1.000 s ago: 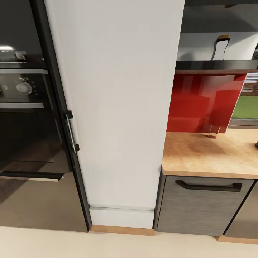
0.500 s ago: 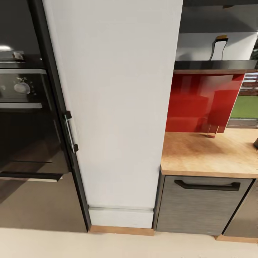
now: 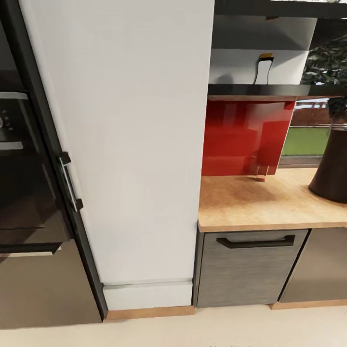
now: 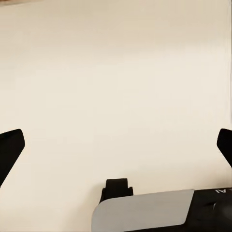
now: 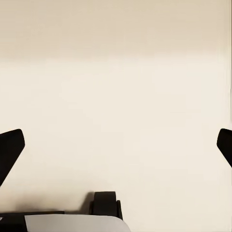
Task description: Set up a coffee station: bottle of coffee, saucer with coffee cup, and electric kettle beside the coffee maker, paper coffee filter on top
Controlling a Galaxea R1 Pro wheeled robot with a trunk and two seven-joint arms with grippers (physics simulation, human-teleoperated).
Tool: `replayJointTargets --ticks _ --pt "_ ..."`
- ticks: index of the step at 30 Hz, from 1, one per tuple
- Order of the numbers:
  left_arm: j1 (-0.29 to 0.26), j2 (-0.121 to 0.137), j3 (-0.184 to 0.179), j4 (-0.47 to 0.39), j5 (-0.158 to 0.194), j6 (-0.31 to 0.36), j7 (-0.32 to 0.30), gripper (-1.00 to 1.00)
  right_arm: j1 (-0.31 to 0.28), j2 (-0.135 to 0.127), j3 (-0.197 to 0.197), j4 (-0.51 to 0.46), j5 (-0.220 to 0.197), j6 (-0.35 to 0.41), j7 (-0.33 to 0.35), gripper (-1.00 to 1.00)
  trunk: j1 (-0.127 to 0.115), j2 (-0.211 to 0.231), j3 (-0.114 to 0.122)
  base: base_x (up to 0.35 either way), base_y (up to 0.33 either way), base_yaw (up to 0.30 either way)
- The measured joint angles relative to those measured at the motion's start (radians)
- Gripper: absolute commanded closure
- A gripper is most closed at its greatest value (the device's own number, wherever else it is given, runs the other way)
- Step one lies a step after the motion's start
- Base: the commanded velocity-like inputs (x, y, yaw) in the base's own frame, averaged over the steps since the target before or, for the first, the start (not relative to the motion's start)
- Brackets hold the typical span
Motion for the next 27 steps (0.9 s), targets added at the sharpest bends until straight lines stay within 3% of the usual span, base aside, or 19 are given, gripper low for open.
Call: replayJointTargets --ticks 10,17,22,27 --pt "0.000 -0.001 0.003 0.001 0.001 0.000 0.000 -1.00 0.003 0.000 0.000 0.000 0.001 -0.001 -0.002 -1.00 0.000 0.000 0.005 0.000 0.000 -0.250" --pt "0.000 -0.001 0.001 0.001 0.001 0.000 0.002 -1.00 0.003 0.000 0.000 0.000 0.004 -0.002 -0.003 -1.00 0.000 0.000 0.007 0.122 -0.162 -0.091" --pt "0.000 -0.001 0.005 0.001 0.004 -0.002 0.000 -1.00 0.005 0.000 0.001 0.006 0.006 -0.079 -0.004 -1.00 0.000 0.000 0.007 0.024 -0.029 -0.215" --pt "0.000 -0.001 0.006 0.001 0.004 -0.002 0.000 -1.00 0.005 0.000 0.001 0.017 0.006 -0.100 -0.004 -1.00 0.000 0.000 0.007 0.007 -0.008 -0.242"
